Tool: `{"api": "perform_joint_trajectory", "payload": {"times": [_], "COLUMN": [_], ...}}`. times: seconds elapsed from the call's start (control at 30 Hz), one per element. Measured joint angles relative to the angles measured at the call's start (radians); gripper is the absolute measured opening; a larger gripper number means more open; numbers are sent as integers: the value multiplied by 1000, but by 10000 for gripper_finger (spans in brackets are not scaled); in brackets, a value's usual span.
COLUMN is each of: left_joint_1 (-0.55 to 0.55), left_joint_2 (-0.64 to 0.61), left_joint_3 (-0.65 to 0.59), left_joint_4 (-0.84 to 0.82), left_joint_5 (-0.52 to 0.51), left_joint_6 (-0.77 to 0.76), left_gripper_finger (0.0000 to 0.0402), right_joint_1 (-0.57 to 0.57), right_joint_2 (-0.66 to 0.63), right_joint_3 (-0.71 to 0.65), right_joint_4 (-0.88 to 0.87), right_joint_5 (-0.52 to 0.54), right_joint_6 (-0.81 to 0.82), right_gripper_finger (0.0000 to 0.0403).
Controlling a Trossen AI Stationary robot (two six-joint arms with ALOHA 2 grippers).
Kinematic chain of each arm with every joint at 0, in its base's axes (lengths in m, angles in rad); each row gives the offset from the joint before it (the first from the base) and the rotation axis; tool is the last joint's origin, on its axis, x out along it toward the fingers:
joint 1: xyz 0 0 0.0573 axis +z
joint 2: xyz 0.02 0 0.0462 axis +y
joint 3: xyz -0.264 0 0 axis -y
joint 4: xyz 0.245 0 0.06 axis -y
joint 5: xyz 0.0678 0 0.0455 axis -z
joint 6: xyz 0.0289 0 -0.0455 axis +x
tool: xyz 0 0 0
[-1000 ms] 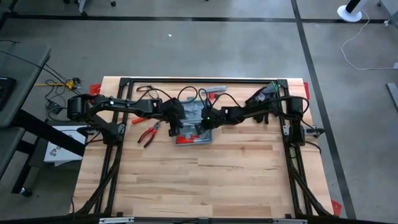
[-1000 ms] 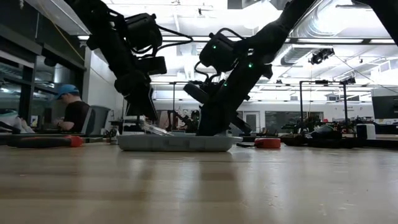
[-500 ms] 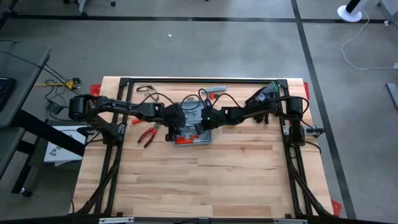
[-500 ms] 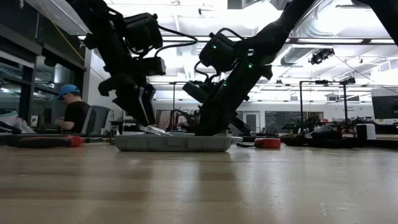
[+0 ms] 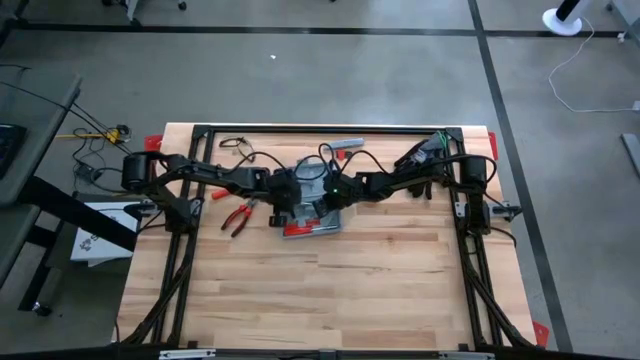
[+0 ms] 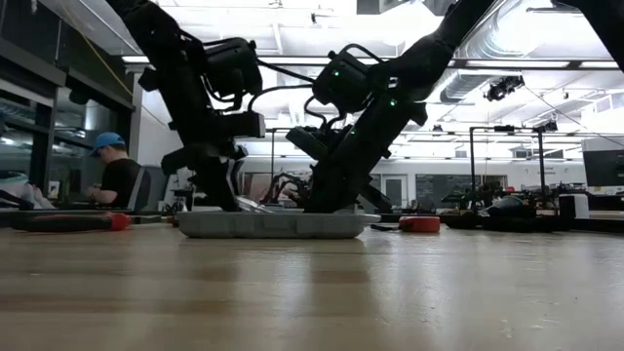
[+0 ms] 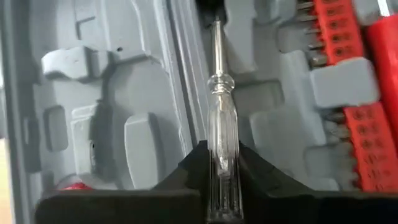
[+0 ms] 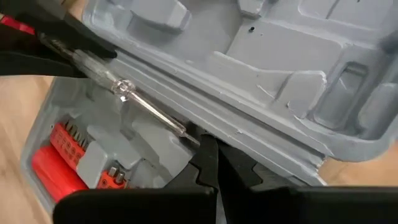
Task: Prefit tool cases
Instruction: Remove the transparent screwdriver from the gray prefit tool case
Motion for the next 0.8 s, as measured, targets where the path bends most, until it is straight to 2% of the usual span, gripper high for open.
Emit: {"api": "perform_joint_trajectory", "payload": {"times": [0.27, 0.47, 0.63, 0.8], "left_joint_1": [0, 0, 4, 5], "left_joint_2": [-32, -135, -249, -328], "left_joint_3": [42, 58, 58, 46], "left_joint_4": [-117, -188, -410, -645], "left_joint_5": [22, 5, -78, -184], "left_joint_6": [-80, -119, -197, -365], "left_gripper_finger": [28, 28, 28, 28], "right_joint_1": [0, 0, 1, 0], "right_joint_2": [-4, -11, -13, -15], "right_joint_3": [0, -2, -1, 1], "right_joint_4": [5, 5, -36, -55], "right_joint_5": [-18, -21, -15, -13], "right_joint_6": [1, 1, 0, -20], "right_gripper_finger": [0, 0, 0, 0]}}
